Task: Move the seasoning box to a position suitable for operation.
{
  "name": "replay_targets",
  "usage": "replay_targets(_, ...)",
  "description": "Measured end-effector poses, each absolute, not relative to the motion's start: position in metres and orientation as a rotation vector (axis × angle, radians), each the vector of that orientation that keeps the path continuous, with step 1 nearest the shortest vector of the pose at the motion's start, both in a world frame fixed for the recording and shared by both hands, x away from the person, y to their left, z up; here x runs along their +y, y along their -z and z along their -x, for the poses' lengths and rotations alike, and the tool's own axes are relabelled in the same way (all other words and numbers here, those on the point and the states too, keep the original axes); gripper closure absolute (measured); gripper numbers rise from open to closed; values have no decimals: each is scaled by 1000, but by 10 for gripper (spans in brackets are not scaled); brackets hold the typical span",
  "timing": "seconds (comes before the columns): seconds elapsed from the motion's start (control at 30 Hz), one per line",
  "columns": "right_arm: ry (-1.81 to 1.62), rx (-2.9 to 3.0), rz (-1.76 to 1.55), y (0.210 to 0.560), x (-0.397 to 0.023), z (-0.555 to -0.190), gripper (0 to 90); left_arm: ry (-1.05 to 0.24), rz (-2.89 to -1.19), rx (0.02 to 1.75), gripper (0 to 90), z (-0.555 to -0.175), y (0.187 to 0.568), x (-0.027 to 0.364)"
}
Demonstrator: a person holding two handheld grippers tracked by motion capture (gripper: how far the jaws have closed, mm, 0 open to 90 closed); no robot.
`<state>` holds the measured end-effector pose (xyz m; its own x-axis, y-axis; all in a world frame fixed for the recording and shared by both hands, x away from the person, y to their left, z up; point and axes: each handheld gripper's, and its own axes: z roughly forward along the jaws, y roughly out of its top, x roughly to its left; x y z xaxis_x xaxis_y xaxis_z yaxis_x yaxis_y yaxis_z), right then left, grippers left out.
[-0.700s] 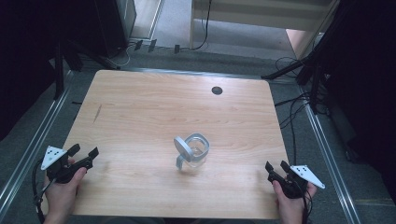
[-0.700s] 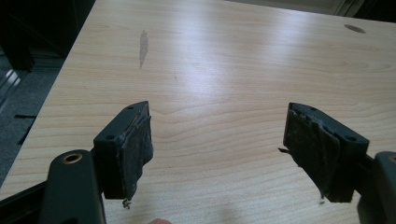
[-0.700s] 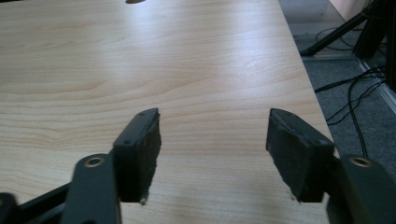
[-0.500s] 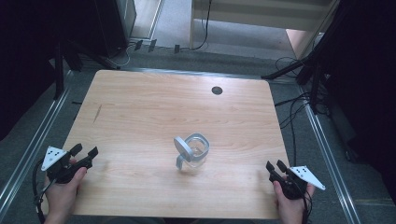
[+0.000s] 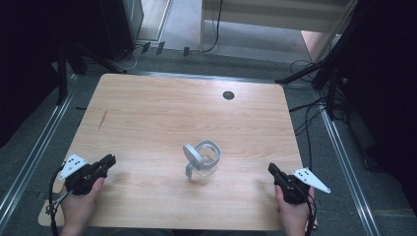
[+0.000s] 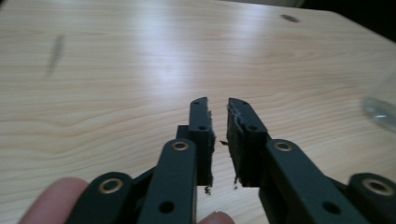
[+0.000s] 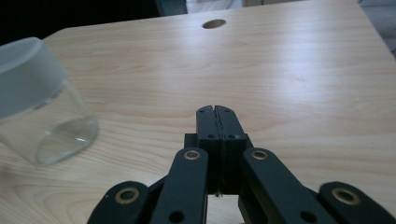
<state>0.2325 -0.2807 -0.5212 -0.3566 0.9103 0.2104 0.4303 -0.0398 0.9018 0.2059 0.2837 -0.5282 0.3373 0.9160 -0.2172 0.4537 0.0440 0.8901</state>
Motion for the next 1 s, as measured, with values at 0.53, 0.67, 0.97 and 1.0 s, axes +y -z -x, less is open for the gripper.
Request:
replay_targets(0.53,-1445,1967,-1273,508,-192,-268,900,-211,-1810,825,900,-190,511,133)
replay_targets(0.67,-1473,1998,-1276,511,-176,-281,900,-186,-1836,800,900,-193,513,112)
replay_targets(0.97,-1517,2028,-1255,509,-157,-299,900,-260,-1878,854,900,-205,521,98)
replay_targets(1.0,-1513,2035,-1247,509,-156,-299,900,-272,-1876,862,900,-207,522,100)
